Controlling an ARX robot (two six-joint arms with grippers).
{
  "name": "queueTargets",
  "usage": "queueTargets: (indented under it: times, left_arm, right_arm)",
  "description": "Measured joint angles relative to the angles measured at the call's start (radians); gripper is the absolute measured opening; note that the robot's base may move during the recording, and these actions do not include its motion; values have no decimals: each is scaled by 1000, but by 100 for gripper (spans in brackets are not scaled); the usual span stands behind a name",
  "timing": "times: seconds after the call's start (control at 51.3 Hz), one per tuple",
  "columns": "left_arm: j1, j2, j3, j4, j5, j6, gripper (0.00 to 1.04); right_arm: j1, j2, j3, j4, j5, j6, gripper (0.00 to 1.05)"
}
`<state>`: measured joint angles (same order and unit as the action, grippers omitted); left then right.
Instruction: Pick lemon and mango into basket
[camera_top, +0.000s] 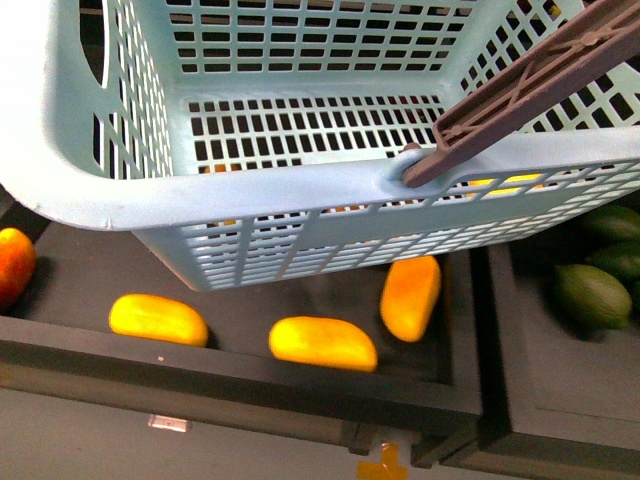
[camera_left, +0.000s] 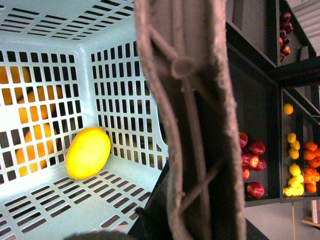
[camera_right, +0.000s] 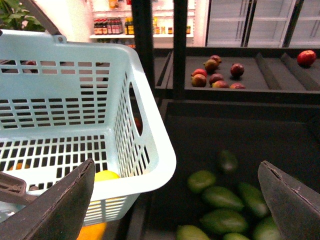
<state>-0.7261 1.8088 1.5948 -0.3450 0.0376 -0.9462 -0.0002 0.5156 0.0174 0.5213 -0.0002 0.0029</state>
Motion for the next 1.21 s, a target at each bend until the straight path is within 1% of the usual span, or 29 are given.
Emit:
queueTargets:
  times: [1.073, 1.21]
  left_arm:
    - [6, 0, 0, 0, -2, 0, 5]
    - [19, 0, 0, 0, -27, 8, 5]
  right_arm:
    - [0, 1, 0, 0, -5, 0, 96]
    - [1, 2, 0, -3, 5, 3, 96]
